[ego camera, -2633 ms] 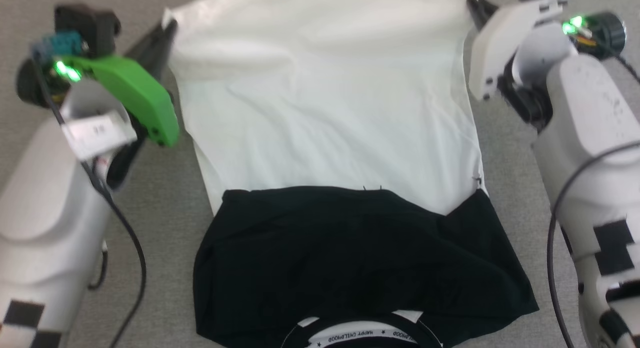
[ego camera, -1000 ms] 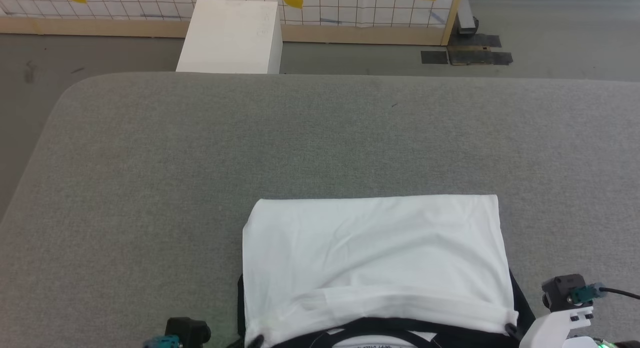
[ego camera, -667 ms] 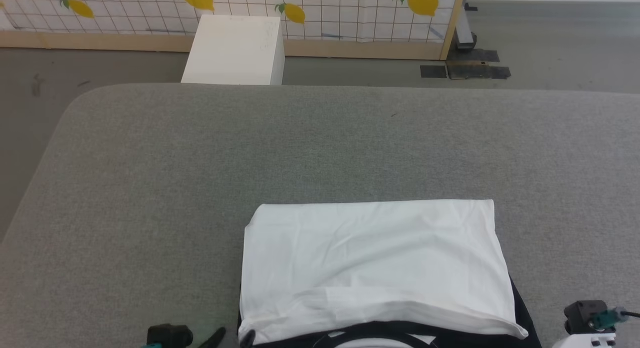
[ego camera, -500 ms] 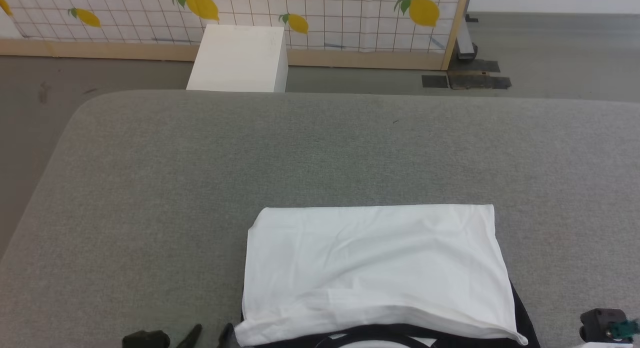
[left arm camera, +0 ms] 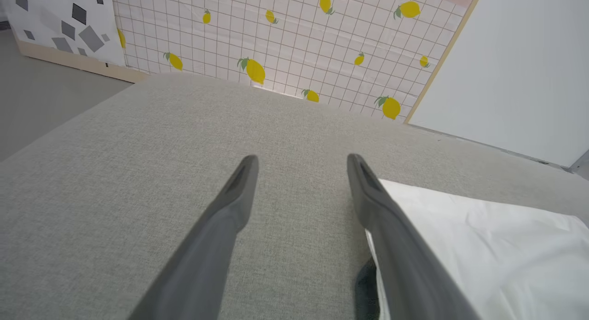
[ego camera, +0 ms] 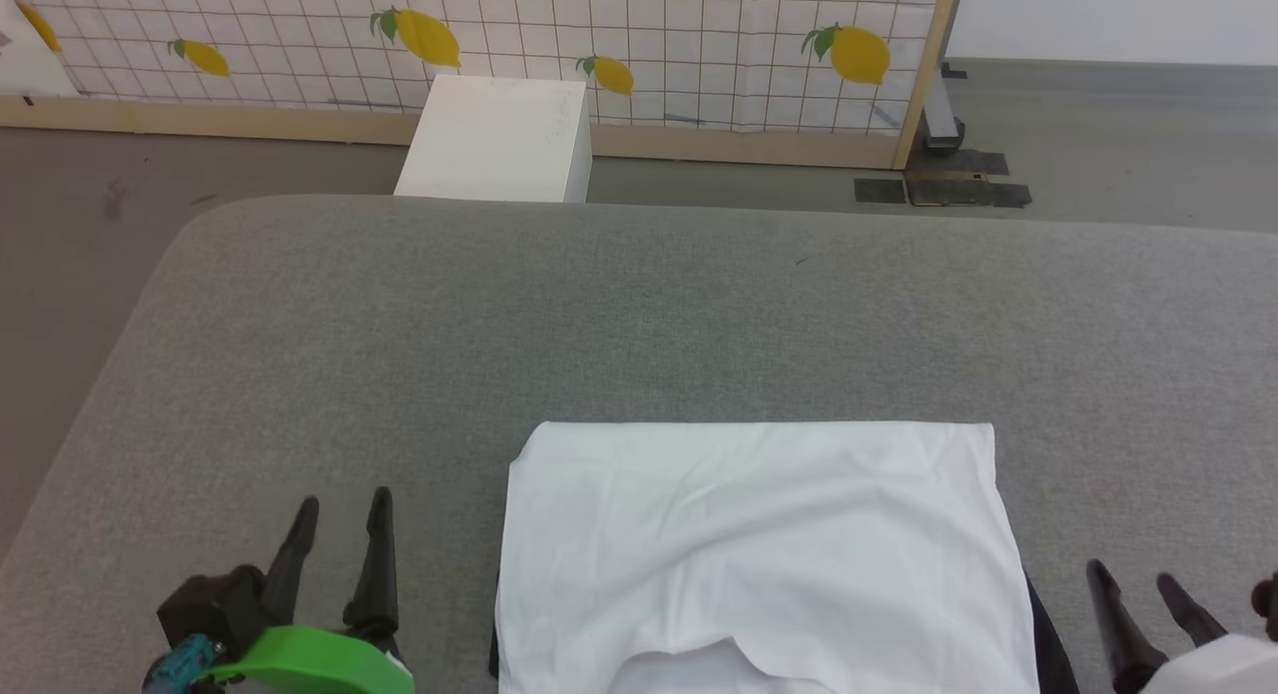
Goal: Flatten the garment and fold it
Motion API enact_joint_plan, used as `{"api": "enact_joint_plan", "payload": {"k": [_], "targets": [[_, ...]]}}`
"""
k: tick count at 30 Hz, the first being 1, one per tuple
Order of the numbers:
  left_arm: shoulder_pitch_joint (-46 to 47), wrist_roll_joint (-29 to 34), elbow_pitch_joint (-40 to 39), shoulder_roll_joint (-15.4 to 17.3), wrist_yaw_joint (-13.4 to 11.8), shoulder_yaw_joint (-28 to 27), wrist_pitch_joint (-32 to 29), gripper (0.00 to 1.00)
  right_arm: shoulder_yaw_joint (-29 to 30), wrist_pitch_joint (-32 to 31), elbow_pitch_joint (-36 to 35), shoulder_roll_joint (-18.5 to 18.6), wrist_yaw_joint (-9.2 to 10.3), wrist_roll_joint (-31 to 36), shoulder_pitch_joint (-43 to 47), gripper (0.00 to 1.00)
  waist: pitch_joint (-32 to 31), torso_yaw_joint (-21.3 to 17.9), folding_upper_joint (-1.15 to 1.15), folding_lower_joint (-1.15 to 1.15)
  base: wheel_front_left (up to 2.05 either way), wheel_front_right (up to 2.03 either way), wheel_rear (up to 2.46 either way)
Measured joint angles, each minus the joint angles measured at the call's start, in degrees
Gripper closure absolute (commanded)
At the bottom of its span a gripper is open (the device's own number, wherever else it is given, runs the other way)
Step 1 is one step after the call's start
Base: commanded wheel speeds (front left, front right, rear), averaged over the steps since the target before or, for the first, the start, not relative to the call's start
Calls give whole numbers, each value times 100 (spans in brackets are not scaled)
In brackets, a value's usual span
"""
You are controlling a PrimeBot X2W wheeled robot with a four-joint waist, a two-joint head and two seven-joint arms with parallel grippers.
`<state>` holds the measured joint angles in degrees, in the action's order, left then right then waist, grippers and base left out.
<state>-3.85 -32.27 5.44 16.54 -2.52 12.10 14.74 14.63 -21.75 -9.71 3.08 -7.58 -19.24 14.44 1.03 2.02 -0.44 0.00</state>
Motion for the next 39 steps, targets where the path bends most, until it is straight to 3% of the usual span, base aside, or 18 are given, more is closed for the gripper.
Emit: {"api": "enact_joint_plan", "payload": {"k": [6, 11, 20, 29, 39], "targets": [[116, 739, -257, -425, 5, -525, 1, 0, -213, 783, 491, -10, 0, -189, -241, 0, 30, 9, 0, 0, 0, 0, 0], [304, 1268, -266, -673, 115, -744, 1, 0, -292, 806, 1028, -13, 0, -296, -493, 0, 85, 0, 0, 0, 0, 0, 0], [546, 1793, -136, -942, 334, -935, 1, 0, -280, -265, 1866, -18, 0, -330, -1016, 0, 173, -60, 0, 0, 0, 0, 0], [626, 2048, -62, -1094, 458, -1099, 4, 0, -448, -1307, 2247, -3, 0, -89, -1361, 0, 234, -112, 0, 0, 0, 0, 0], [626, 2075, -31, -1194, 597, -1181, 4, 0, -621, -1710, 2520, 53, 1, -344, -1670, 0, 274, -161, 0, 0, 0, 0, 0]]}}
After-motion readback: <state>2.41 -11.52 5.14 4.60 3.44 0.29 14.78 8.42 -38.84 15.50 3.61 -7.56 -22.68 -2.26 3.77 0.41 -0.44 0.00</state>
